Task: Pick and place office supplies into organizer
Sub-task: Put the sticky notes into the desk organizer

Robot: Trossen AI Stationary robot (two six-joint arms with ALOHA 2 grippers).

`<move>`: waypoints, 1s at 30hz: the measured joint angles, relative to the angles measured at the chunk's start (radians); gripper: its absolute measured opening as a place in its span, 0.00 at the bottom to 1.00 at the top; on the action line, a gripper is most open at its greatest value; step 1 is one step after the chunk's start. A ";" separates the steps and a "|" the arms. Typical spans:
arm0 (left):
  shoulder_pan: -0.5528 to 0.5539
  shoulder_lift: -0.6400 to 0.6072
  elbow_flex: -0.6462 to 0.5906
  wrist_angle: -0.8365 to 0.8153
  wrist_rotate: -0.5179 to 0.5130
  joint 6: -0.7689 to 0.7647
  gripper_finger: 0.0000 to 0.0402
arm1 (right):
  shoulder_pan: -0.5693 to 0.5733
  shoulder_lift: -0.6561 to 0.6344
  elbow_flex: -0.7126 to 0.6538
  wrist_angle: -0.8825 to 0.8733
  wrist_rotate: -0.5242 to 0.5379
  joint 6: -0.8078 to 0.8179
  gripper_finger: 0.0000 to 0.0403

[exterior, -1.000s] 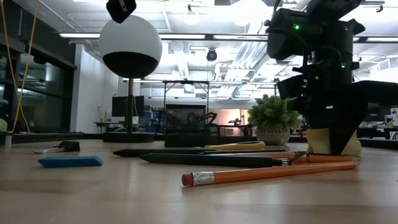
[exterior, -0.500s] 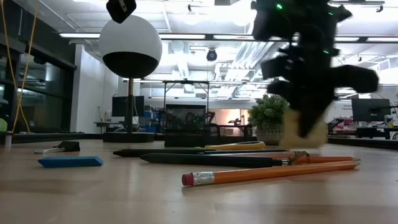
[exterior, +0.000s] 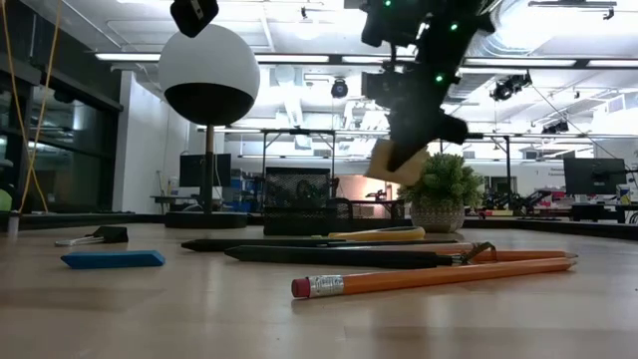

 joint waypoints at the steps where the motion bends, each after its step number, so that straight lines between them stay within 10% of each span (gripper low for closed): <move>1: 0.000 0.000 0.000 0.000 0.000 0.000 0.02 | -0.015 0.000 0.000 0.012 -0.009 -0.016 0.05; 10: 0.000 0.000 0.000 0.000 0.000 0.000 0.02 | -0.107 0.022 0.001 0.119 -0.140 -0.122 0.04; 30: 0.000 0.000 0.000 0.000 0.000 0.000 0.02 | -0.124 0.165 0.001 0.252 -0.039 -0.124 0.10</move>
